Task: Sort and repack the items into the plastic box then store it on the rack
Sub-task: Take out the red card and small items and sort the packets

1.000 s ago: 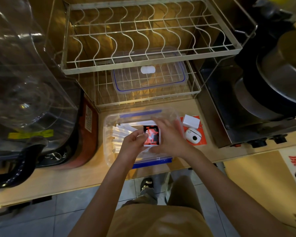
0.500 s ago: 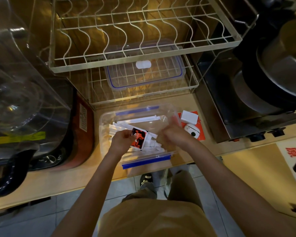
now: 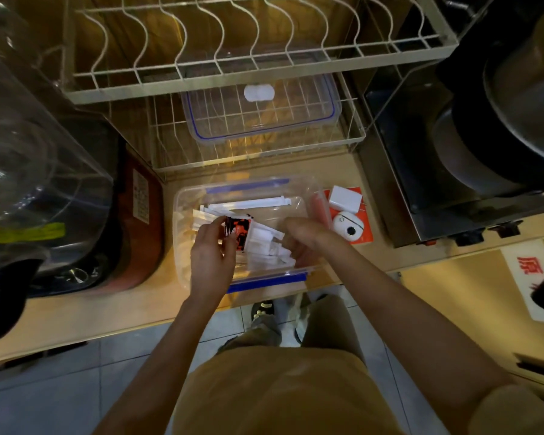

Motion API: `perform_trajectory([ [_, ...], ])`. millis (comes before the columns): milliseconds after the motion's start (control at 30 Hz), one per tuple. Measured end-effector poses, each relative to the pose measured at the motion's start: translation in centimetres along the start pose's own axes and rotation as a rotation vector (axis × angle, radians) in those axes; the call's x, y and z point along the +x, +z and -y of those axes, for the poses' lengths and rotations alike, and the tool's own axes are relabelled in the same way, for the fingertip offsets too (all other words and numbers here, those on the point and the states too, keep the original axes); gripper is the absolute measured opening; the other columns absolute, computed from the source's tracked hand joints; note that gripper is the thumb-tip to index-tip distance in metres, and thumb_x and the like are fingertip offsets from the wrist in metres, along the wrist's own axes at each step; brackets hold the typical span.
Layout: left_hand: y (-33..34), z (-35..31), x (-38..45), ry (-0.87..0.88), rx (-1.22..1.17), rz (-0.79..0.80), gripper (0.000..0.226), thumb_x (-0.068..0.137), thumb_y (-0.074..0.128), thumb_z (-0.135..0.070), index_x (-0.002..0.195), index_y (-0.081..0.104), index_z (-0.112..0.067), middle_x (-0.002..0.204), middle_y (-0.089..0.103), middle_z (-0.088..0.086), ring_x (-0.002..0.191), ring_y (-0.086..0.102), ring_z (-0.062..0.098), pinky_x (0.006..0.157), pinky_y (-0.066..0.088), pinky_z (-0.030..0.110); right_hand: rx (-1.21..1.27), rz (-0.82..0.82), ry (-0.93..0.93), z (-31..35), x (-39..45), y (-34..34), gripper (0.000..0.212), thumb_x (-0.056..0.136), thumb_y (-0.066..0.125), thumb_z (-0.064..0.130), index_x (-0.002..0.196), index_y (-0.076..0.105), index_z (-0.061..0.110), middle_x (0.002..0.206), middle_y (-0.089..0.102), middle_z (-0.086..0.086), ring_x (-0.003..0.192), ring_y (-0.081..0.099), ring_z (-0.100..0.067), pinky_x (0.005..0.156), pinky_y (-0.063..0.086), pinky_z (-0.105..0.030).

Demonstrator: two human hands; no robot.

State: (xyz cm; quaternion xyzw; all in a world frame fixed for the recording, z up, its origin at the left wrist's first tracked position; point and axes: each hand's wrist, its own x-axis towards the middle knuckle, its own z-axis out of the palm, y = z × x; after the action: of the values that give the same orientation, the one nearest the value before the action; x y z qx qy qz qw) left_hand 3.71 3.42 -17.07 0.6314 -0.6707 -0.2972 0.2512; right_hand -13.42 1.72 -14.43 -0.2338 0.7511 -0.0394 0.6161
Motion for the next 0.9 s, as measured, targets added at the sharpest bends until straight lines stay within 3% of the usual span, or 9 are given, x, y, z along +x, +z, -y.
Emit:
perform_trajectory([
  [100,0.2,-0.1,0.0,0.008,-0.005,-0.012,0.032,0.09,0.055,-0.014,0.12,0.055,-0.004,0.106,0.063,0.019,0.091,0.063,0.029,0.078,0.049,0.033,0.194,0.037,0.056,-0.3,0.2,0.2,0.04,0.095,0.04,0.032,0.103,0.058,-0.003,0.088,0.06,-0.017,0.076,0.06,-0.03,0.064,0.053,-0.034],
  [267,0.4,-0.1,0.2,-0.011,-0.005,-0.025,0.031,0.089,0.055,-0.015,0.119,0.056,-0.004,0.106,0.064,0.019,0.092,0.063,0.03,0.078,0.048,0.033,0.462,0.09,0.019,-0.4,0.5,0.9,0.058,0.097,0.034,0.04,0.123,0.047,-0.01,0.131,0.048,-0.03,0.121,0.049,-0.042,0.087,0.045,-0.039],
  [333,0.5,-0.2,0.1,0.002,0.008,-0.016,0.031,0.089,0.055,-0.014,0.118,0.056,-0.003,0.106,0.064,0.02,0.093,0.063,0.031,0.079,0.049,0.036,0.443,0.108,0.008,-0.2,0.3,0.7,0.059,0.096,0.034,0.045,0.119,0.05,-0.008,0.134,0.046,-0.031,0.121,0.049,-0.042,0.09,0.044,-0.04],
  [467,0.3,-0.2,0.2,-0.009,-0.01,-0.038,0.029,0.088,0.056,-0.012,0.116,0.057,-0.003,0.105,0.065,0.021,0.092,0.063,0.031,0.077,0.047,0.032,0.314,0.01,-0.017,-0.2,-0.3,-0.6,0.057,0.096,0.031,0.047,0.104,0.059,-0.001,0.125,0.058,-0.027,0.106,0.061,-0.037,0.094,0.052,-0.035],
  [567,0.3,-0.3,0.1,-0.009,-0.013,-0.031,0.029,0.089,0.056,-0.011,0.116,0.057,-0.004,0.106,0.065,0.02,0.092,0.063,0.029,0.077,0.044,0.027,0.392,-0.074,-0.053,0.2,-0.2,-0.9,0.049,0.096,0.036,0.047,0.115,0.056,0.007,0.096,0.066,-0.015,0.066,0.061,-0.018,0.044,0.051,-0.017],
  [633,0.3,-0.3,0.0,0.003,-0.006,-0.018,0.029,0.089,0.055,-0.012,0.117,0.057,-0.003,0.105,0.065,0.02,0.091,0.063,0.029,0.078,0.045,0.029,0.4,-0.079,-0.03,0.7,0.1,-0.5,0.051,0.093,0.038,0.052,0.105,0.059,0.007,0.086,0.064,-0.012,0.066,0.061,-0.019,0.05,0.049,-0.025],
  [733,0.4,-0.2,-0.1,0.01,0.0,0.01,0.03,0.089,0.056,-0.011,0.117,0.057,-0.003,0.104,0.065,0.019,0.091,0.063,0.03,0.08,0.049,0.034,0.33,-0.043,-0.051,1.2,0.9,0.2,0.062,0.095,0.033,0.052,0.108,0.06,-0.002,0.095,0.067,-0.017,0.1,0.064,-0.032,0.081,0.051,-0.037],
  [833,0.2,-0.3,0.1,-0.011,0.001,0.04,0.031,0.087,0.057,-0.011,0.117,0.058,-0.004,0.105,0.066,0.019,0.092,0.064,0.03,0.08,0.048,0.033,0.281,0.01,-0.089,1.4,0.4,0.6,0.07,0.097,0.028,0.051,0.12,0.055,-0.01,0.077,0.06,-0.012,0.084,0.06,-0.027,0.078,0.049,-0.035],
  [900,-0.1,-0.6,0.4,-0.062,-0.015,0.078,0.031,0.087,0.059,-0.013,0.117,0.058,-0.005,0.109,0.067,0.017,0.093,0.065,0.028,0.082,0.049,0.033,0.284,0.012,-0.13,1.3,0.2,0.1,0.07,0.097,0.031,0.048,0.124,0.049,-0.014,0.084,0.063,-0.025,0.082,0.062,-0.03,0.076,0.051,-0.036],
])
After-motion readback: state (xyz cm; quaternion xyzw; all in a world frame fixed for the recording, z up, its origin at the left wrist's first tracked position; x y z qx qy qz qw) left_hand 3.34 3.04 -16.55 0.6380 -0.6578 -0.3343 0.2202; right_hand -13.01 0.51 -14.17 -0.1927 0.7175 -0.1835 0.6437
